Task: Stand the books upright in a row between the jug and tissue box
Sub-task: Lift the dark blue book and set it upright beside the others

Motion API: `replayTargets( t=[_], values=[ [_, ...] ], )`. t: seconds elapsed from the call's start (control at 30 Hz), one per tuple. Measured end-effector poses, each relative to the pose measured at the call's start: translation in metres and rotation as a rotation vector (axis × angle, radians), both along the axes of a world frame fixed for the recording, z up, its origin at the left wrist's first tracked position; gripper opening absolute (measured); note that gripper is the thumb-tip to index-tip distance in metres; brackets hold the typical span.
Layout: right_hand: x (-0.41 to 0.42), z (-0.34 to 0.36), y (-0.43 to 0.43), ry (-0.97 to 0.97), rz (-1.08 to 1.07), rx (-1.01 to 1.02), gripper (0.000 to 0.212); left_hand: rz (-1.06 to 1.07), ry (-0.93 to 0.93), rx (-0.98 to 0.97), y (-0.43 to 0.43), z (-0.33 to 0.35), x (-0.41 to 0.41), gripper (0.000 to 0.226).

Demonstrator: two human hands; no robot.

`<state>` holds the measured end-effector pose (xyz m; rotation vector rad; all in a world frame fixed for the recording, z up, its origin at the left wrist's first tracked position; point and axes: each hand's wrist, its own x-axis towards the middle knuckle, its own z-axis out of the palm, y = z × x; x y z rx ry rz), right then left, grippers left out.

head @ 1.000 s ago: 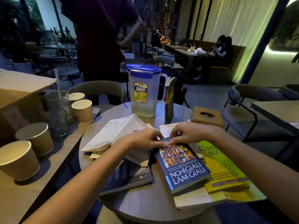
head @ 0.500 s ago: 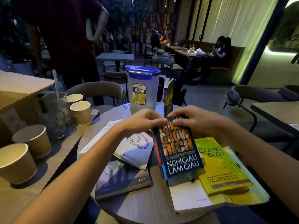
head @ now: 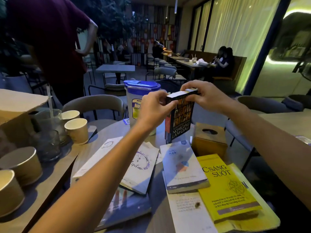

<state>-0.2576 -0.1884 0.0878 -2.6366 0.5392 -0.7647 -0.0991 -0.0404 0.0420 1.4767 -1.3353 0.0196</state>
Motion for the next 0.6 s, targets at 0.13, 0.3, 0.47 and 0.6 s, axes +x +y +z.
replayTargets(
  t=[0.13, 0.3, 0.47, 0.6],
  values=[
    [0.006, -0.020, -0.013, 0.064, -0.053, -0.081, 0.030, 0.087, -0.017, 0.009, -0.022, -0.029, -0.007, 0.023],
    [0.010, -0.048, -0.023, 0.075, -0.087, -0.109, 0.030, 0.139, -0.069, 0.044, -0.035, -0.057, -0.013, 0.024],
    [0.016, -0.051, -0.035, 0.030, -0.118, -0.139, 0.030, 0.173, -0.039, 0.010, -0.049, -0.057, -0.019, 0.024],
    [0.023, -0.051, -0.045, 0.072, -0.179, -0.172, 0.031, 0.216, -0.062, 0.026, -0.058, -0.058, -0.023, 0.024]
  ],
)
